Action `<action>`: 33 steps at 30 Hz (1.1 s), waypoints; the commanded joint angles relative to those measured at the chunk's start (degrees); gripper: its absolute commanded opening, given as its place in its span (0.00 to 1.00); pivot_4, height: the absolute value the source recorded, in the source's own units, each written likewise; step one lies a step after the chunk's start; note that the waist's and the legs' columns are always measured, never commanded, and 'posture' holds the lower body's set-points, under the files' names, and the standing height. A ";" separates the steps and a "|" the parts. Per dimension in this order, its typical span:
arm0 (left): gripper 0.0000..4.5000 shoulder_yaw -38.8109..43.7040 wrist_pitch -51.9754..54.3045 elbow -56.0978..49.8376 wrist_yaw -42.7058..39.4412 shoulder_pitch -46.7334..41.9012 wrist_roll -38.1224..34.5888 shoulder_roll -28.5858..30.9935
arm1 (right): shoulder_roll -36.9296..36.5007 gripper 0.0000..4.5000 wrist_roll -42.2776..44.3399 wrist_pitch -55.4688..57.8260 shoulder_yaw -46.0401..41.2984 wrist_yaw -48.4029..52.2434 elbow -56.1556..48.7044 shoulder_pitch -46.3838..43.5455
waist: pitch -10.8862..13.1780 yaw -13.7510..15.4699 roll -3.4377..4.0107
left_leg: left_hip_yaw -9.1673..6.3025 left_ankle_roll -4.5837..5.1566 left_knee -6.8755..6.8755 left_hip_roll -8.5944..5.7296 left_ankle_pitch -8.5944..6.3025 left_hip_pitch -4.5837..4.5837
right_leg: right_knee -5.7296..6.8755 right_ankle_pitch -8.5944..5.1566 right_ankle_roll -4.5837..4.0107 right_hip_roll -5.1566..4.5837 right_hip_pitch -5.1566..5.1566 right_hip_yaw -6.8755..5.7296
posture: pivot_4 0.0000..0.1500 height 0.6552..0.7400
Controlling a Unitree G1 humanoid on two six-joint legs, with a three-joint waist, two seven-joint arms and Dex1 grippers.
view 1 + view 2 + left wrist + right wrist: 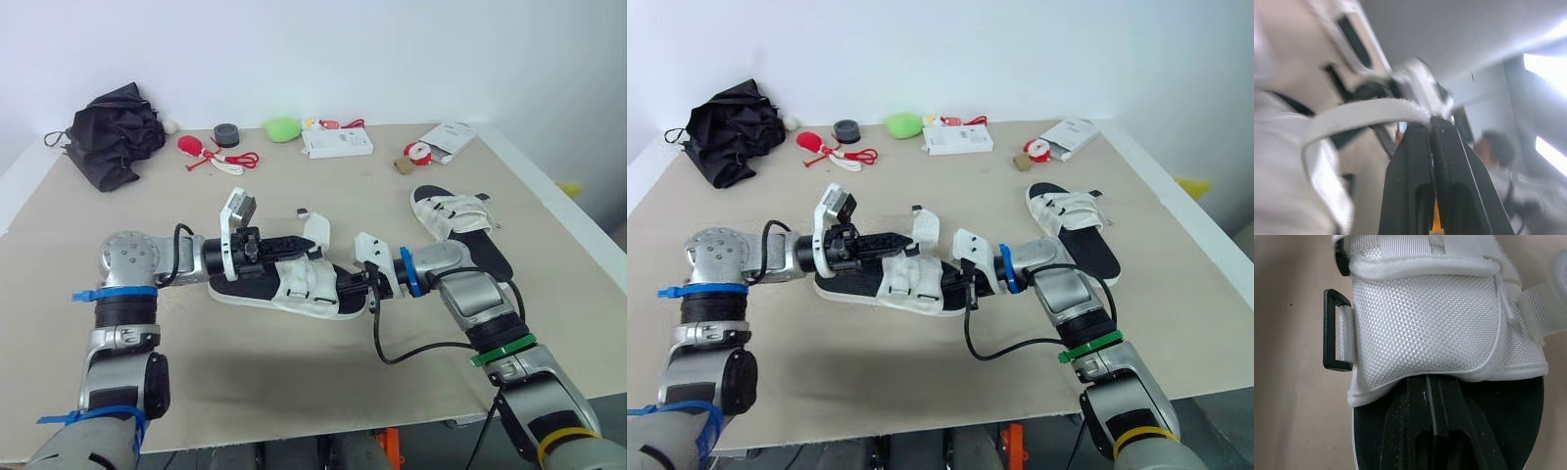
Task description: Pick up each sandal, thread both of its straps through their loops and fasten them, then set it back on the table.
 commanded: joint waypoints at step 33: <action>0.41 8.12 -12.48 18.96 9.11 -3.71 12.74 -4.65 | -1.49 0.00 -2.49 2.65 1.87 -1.52 0.25 3.11 | -0.04 0.04 0.04 | -0.06 -0.27 -0.08 -0.03 -0.11 0.24 | -0.05 -0.06 -0.10 -0.24 0.25 -0.31 | 1.00 1.00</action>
